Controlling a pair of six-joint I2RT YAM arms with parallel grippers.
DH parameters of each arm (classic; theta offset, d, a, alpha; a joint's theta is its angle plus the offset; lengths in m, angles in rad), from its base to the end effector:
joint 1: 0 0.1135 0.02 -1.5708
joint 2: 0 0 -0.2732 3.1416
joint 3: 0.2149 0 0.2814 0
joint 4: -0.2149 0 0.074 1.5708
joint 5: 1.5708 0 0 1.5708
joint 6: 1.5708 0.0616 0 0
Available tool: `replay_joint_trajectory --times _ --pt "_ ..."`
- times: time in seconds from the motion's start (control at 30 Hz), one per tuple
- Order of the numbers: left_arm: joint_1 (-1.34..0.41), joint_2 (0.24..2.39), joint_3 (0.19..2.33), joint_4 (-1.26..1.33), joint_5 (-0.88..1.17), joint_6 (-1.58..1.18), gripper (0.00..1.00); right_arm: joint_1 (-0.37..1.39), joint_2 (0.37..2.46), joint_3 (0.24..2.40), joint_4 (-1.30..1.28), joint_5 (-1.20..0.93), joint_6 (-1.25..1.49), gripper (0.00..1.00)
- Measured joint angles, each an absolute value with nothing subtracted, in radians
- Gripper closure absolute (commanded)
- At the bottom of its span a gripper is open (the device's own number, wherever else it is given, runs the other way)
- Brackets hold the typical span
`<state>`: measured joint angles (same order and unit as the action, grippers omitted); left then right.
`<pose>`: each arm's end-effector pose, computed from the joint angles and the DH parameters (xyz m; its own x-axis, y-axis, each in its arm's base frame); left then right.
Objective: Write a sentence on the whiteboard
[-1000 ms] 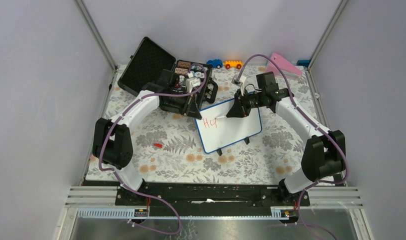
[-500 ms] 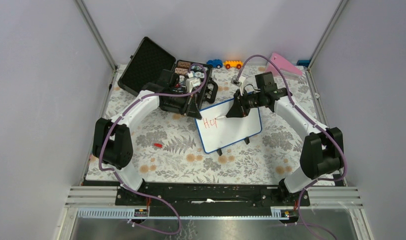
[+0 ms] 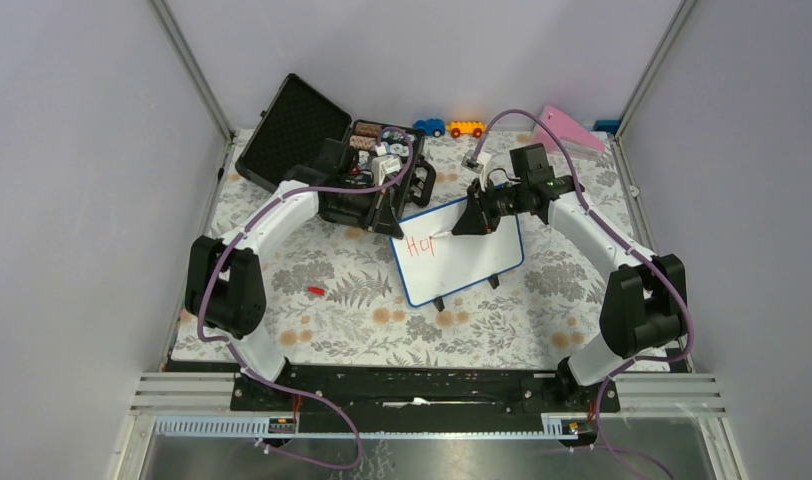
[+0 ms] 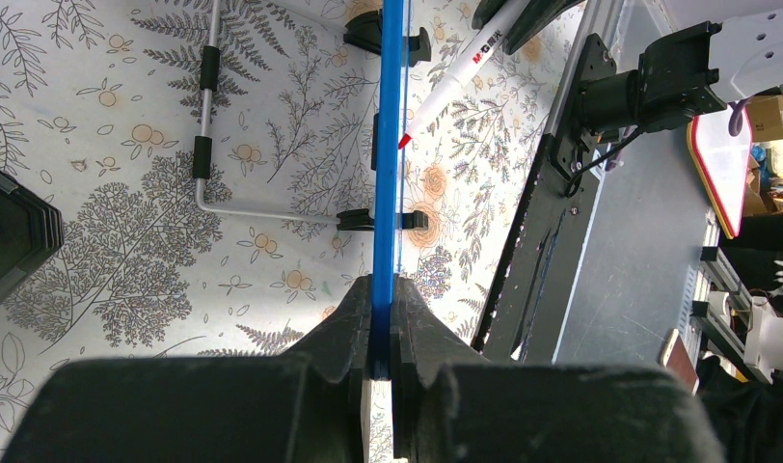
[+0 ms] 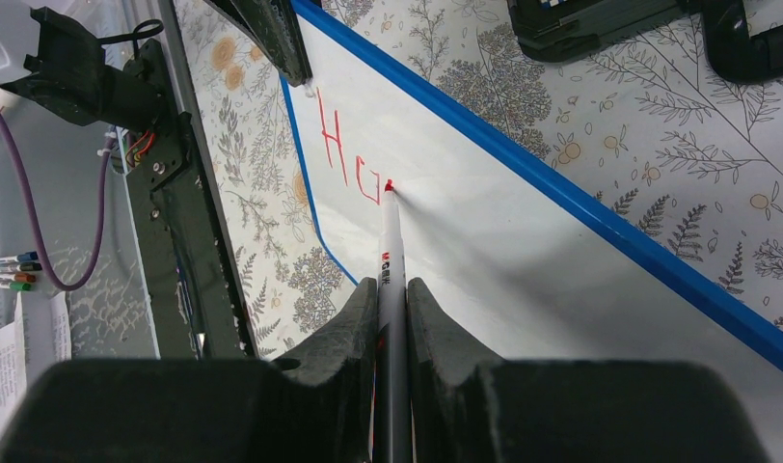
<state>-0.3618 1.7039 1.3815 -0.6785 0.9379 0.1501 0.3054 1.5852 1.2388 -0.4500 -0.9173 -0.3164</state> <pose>0.3524 -0.1865 0.2611 -0.6864 0.3544 -0.6350 0.7271 0.3501 -0.5906 0.3485 0.1612 0.2701 -0.4263 -0.3327 -0.8412 -0.8891 0.3255 0.3218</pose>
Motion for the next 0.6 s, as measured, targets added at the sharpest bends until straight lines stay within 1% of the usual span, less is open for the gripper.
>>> replay_joint_trajectory --times 0.6 --pt "-0.362 1.704 1.382 -0.678 0.937 0.150 1.00 0.280 1.585 1.238 -0.451 -0.926 -0.315 1.00"
